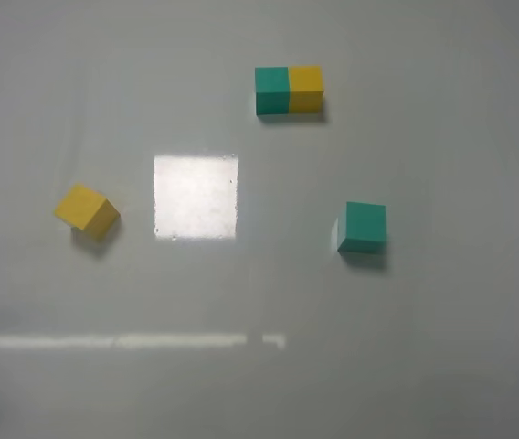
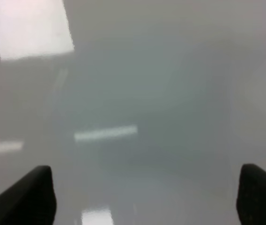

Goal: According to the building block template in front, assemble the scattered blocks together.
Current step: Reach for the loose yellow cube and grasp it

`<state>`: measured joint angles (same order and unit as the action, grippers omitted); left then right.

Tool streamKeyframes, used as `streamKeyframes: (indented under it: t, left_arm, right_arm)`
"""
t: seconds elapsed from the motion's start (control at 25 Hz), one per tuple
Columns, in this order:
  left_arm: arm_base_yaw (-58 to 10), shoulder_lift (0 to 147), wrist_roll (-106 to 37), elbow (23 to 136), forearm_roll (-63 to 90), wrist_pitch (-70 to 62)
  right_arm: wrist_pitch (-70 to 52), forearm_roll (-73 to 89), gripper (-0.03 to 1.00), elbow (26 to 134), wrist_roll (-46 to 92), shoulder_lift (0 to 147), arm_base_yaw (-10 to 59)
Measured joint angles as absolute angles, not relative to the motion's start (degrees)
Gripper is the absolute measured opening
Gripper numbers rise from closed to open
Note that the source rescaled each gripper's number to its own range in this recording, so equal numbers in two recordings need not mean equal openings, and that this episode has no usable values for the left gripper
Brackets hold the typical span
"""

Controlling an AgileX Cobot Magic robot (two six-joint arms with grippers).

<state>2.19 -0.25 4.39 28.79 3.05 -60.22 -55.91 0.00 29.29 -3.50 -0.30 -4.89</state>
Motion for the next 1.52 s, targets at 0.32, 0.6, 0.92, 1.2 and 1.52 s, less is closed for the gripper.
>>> streamKeyframes:
  t: [0.32, 0.6, 0.92, 1.2, 1.52]
  left_arm:
    - [2.19, -0.25, 4.39, 28.79, 3.05, -60.22]
    - [2.19, -0.25, 4.39, 28.79, 3.05, -60.22]
    - [2.19, -0.25, 4.39, 28.79, 3.05, -60.22]
    - [2.19, -0.25, 4.39, 28.79, 3.05, -60.22]
    - [2.19, -0.25, 4.39, 28.79, 3.05, -60.22]
  right_arm:
    - [-55.91, 0.00, 0.85, 29.29, -3.50, -0.30, -4.89]
    - [-55.91, 0.00, 0.85, 29.29, -3.50, -0.30, -4.89]
    - [-55.91, 0.00, 0.85, 29.29, -3.50, -0.30, -4.89]
    - [-55.91, 0.00, 0.85, 29.29, -3.50, -0.30, -4.89]
    - [-55.79, 0.32, 0.84, 29.29, -2.49, -0.30, -4.89]
